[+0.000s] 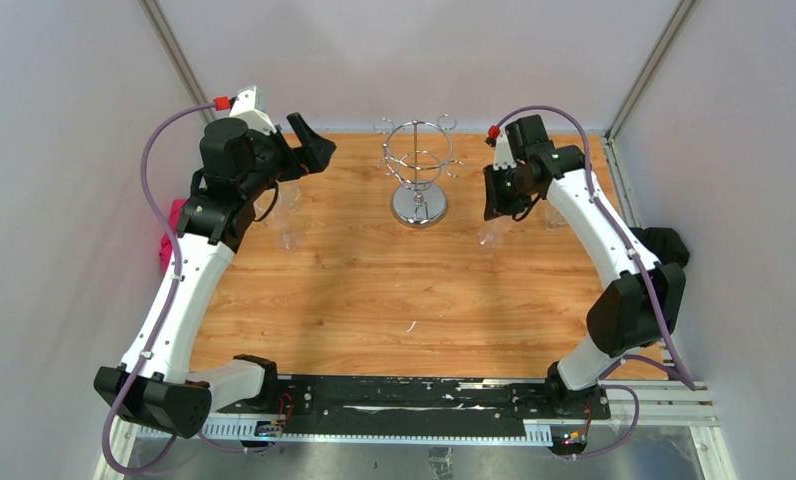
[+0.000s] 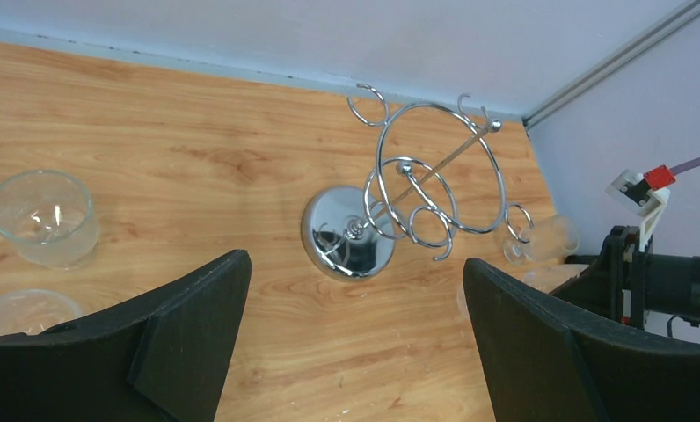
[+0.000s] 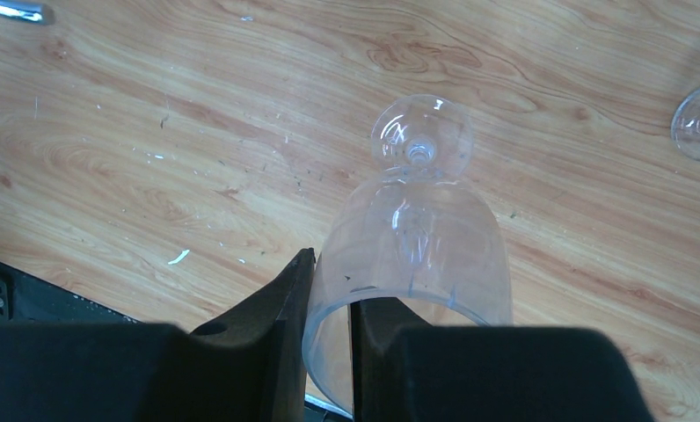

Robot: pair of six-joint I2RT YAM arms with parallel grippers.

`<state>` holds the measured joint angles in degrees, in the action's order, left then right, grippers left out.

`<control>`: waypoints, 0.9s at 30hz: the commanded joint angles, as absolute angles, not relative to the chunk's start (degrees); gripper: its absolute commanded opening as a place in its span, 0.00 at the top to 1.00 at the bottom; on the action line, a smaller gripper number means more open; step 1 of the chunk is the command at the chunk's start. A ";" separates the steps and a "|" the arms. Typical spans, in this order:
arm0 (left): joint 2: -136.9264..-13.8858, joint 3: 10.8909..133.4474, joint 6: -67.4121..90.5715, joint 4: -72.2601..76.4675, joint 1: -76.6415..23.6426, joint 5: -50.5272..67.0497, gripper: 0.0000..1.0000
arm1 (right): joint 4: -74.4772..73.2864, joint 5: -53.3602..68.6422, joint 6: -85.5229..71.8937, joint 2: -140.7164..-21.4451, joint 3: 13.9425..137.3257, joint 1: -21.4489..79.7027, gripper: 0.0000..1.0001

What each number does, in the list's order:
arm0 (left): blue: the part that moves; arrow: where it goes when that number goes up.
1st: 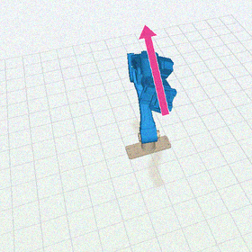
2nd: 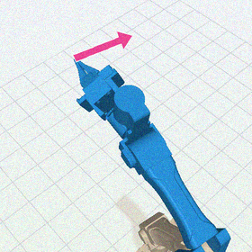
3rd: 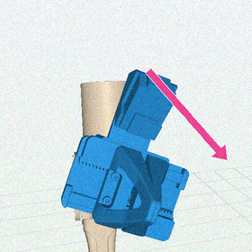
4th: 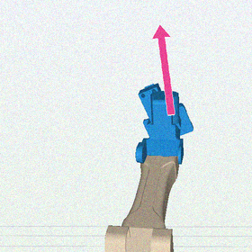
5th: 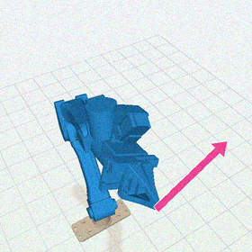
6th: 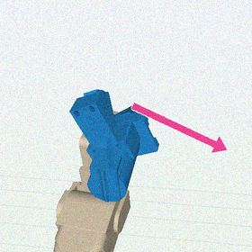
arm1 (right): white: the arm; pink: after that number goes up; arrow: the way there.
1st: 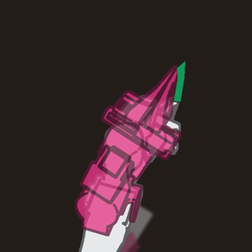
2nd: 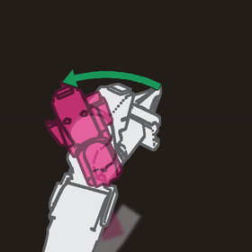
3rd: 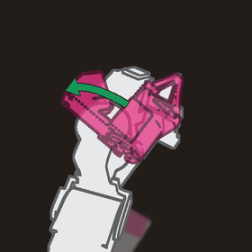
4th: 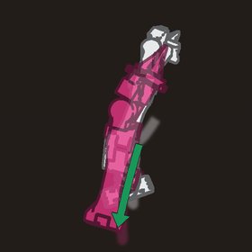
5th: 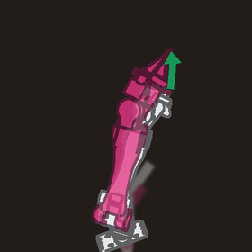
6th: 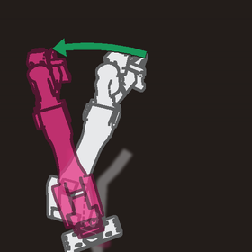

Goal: Take the wine glass off the wine glass rack

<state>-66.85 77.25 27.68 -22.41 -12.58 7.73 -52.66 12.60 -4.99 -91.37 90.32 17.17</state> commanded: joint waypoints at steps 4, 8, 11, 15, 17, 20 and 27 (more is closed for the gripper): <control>-66.30 77.25 27.69 -21.96 -13.03 8.03 0.04 | -53.14 10.98 -5.54 -90.60 89.83 21.26 1.00; -66.18 77.10 27.51 -22.06 -13.05 7.90 0.04 | -53.87 10.04 -5.49 -91.07 89.69 23.20 1.00; -66.27 76.95 27.64 -21.95 -13.10 7.90 0.04 | -54.20 9.12 -5.62 -91.30 89.10 24.51 1.00; -66.31 76.79 27.77 -21.75 -13.10 8.12 0.04 | -54.30 9.10 -5.76 -91.65 88.42 25.37 1.00; -66.32 76.81 27.69 -21.73 -13.10 8.08 0.04 | -54.37 9.09 -5.74 -91.76 88.11 26.02 1.00; -66.16 76.73 27.60 -21.86 -13.10 7.88 0.04 | -54.34 8.72 -5.88 -91.38 86.96 26.67 1.00; -66.45 76.58 27.77 -21.64 -13.10 8.20 0.03 | -54.10 8.56 -6.17 -90.48 84.98 27.42 1.00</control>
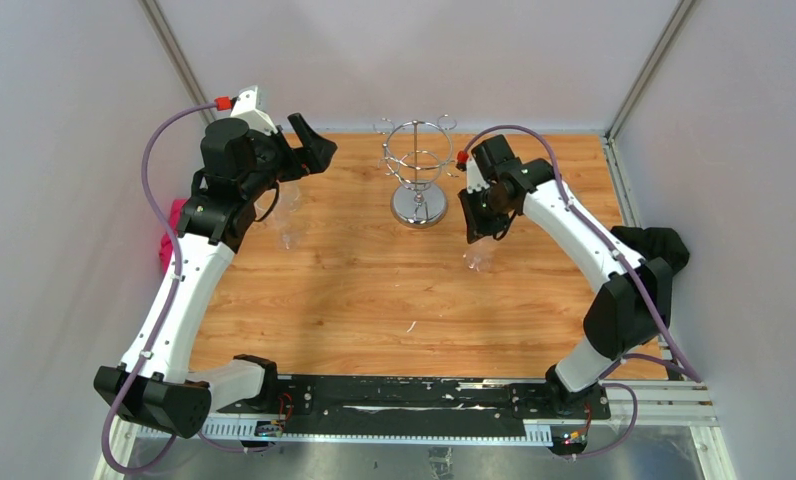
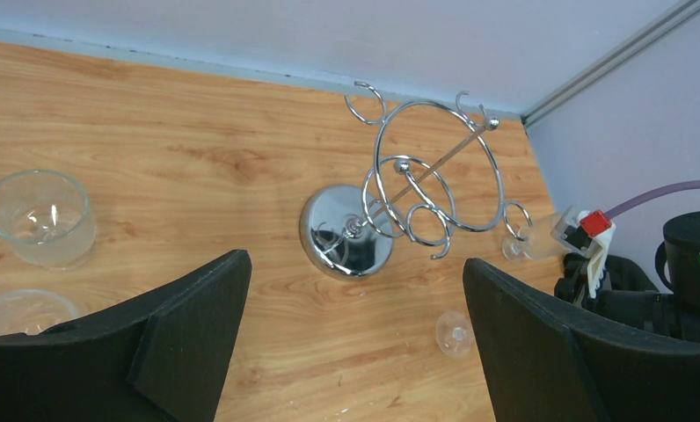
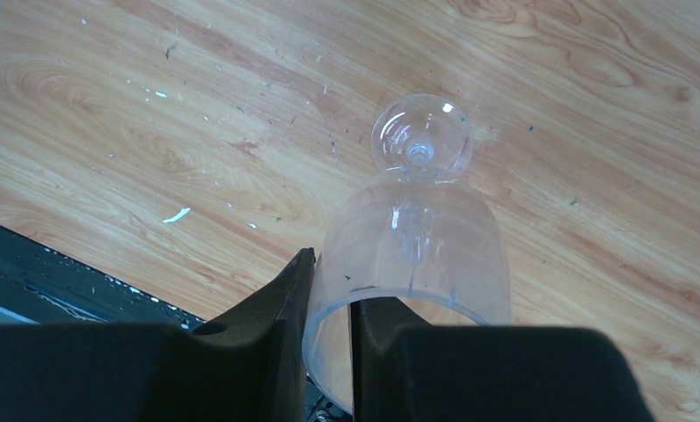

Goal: Take the wine glass off the wine glass rack

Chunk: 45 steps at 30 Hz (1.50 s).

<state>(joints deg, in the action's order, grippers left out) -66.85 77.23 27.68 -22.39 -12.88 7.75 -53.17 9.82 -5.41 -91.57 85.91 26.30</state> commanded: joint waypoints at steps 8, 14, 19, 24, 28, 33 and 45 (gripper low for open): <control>-66.41 76.81 27.75 -21.62 -13.10 8.29 0.03 | -52.88 8.78 -6.43 -89.31 83.17 27.50 1.00; -66.29 77.07 27.68 -21.88 -13.10 8.27 0.03 | -51.78 8.70 -6.95 -88.57 81.03 27.50 1.00; -66.36 77.14 27.76 -21.98 -13.10 8.29 0.03 | -51.20 8.85 -7.01 -87.65 80.51 27.51 1.00; -66.08 77.09 27.68 -22.14 -13.10 8.30 0.03 | -50.32 9.05 -7.64 -87.80 79.24 27.50 1.00; -65.80 77.07 27.51 -22.45 -13.07 8.07 0.03 | -49.68 9.68 -8.25 -87.80 78.24 27.51 1.00; -65.80 76.79 27.51 -22.34 -13.10 7.98 0.03 | -50.02 9.92 -8.32 -87.87 78.59 27.51 1.00; -65.88 76.43 27.60 -22.09 -13.10 8.10 0.03 | -52.61 7.68 -8.64 -88.56 81.10 27.92 0.82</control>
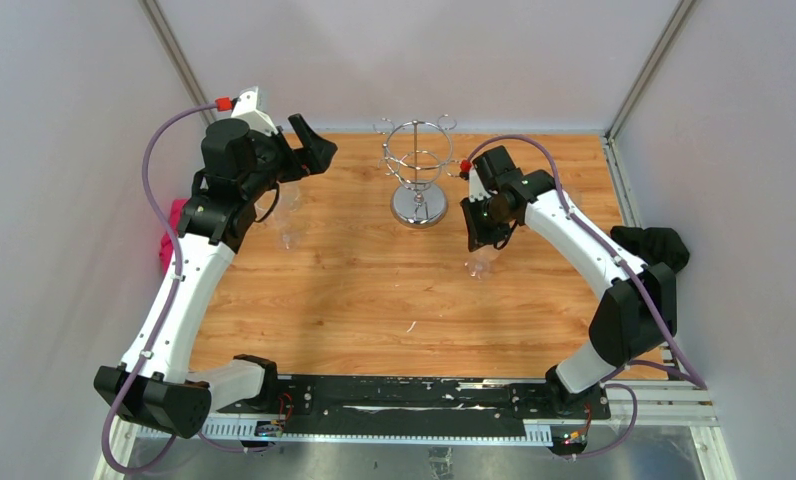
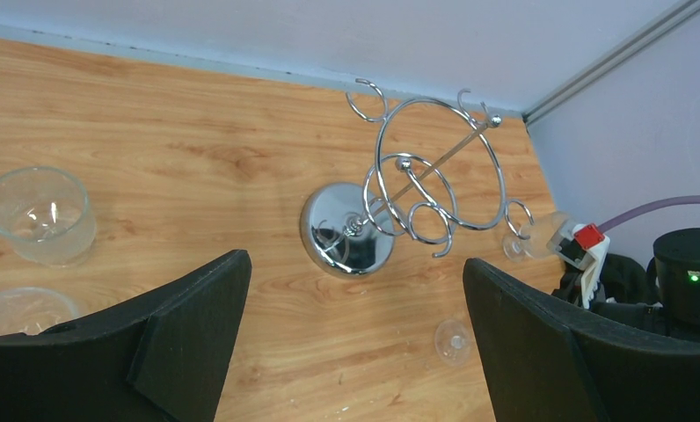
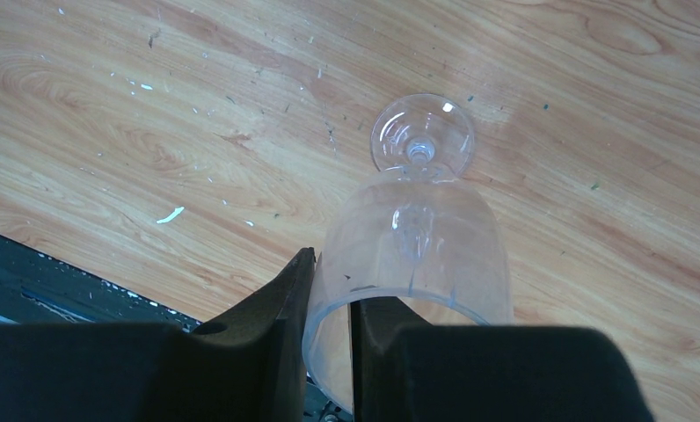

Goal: Take the wine glass off the wine glass rack

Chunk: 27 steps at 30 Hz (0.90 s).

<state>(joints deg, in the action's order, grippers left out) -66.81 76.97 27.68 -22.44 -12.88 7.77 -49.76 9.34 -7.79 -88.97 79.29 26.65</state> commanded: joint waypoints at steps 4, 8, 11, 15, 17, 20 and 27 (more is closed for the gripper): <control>-65.74 76.36 27.60 -22.10 -13.11 8.09 0.03 | -53.66 5.87 -8.60 -88.33 82.58 28.41 0.80; -65.74 76.33 27.51 -22.07 -13.10 8.14 0.03 | -55.52 2.46 -8.08 -88.91 84.19 29.23 0.75; -65.67 76.22 27.42 -22.06 -13.13 8.12 0.03 | -55.91 1.61 -8.00 -89.03 84.63 29.52 0.70; -65.72 76.12 27.33 -22.12 -13.18 8.03 0.03 | -56.01 1.66 -8.16 -89.34 84.68 29.68 0.67; -65.67 76.17 27.25 -22.15 -13.12 8.01 0.03 | -56.07 1.67 -8.46 -89.30 84.61 29.71 0.67; -65.74 76.05 27.25 -22.07 -13.15 7.98 0.03 | -56.03 1.69 -8.62 -89.22 84.81 29.76 0.67; -65.67 76.16 27.20 -22.15 -13.16 8.09 0.03 | -56.34 1.26 -8.41 -88.63 85.95 29.94 0.67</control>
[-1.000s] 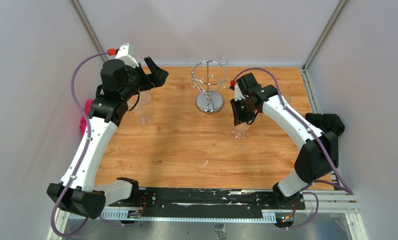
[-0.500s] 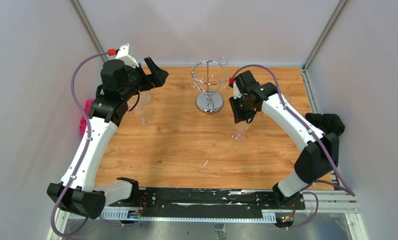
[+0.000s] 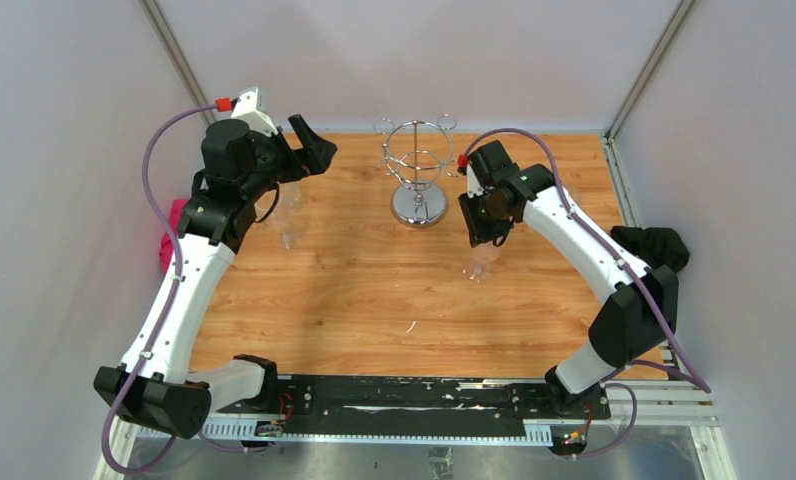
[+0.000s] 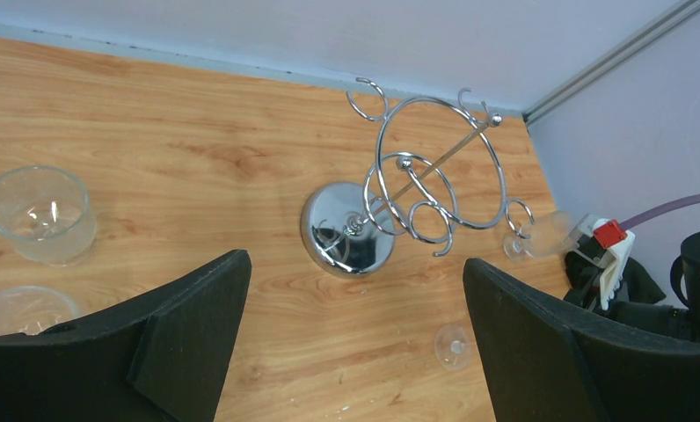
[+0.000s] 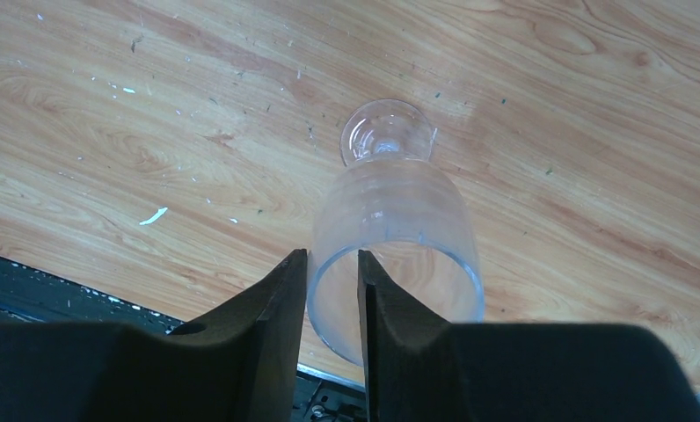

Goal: Take the wine glass off the wine glass rack

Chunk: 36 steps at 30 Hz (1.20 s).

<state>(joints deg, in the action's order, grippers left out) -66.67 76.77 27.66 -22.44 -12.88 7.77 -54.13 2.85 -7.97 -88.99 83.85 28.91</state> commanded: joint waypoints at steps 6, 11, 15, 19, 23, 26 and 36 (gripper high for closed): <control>-65.71 76.54 27.09 -22.46 -13.13 8.11 0.03 | -56.40 0.11 -8.70 -87.53 86.79 30.06 0.60; -65.85 76.64 27.16 -22.58 -13.12 8.13 0.03 | -56.27 -2.08 -8.53 -86.30 87.95 30.09 0.47; -65.98 76.81 27.25 -22.63 -13.16 8.18 0.03 | -56.51 -3.89 -8.54 -85.34 89.42 30.13 0.44; -66.23 76.91 27.03 -22.81 -13.10 8.23 0.02 | -56.51 -5.71 -8.24 -84.31 91.13 30.11 0.43; -66.04 76.95 26.53 -23.04 -13.18 7.96 0.02 | -55.18 -8.90 -8.30 -82.34 91.23 30.23 0.42; -65.71 76.67 25.90 -22.86 -13.18 7.69 0.02 | -53.70 -13.71 -7.87 -80.54 91.06 30.16 0.42; -64.74 76.78 24.75 -23.86 -13.18 6.01 0.00 | -44.08 -33.67 -8.24 -68.76 85.00 30.23 0.35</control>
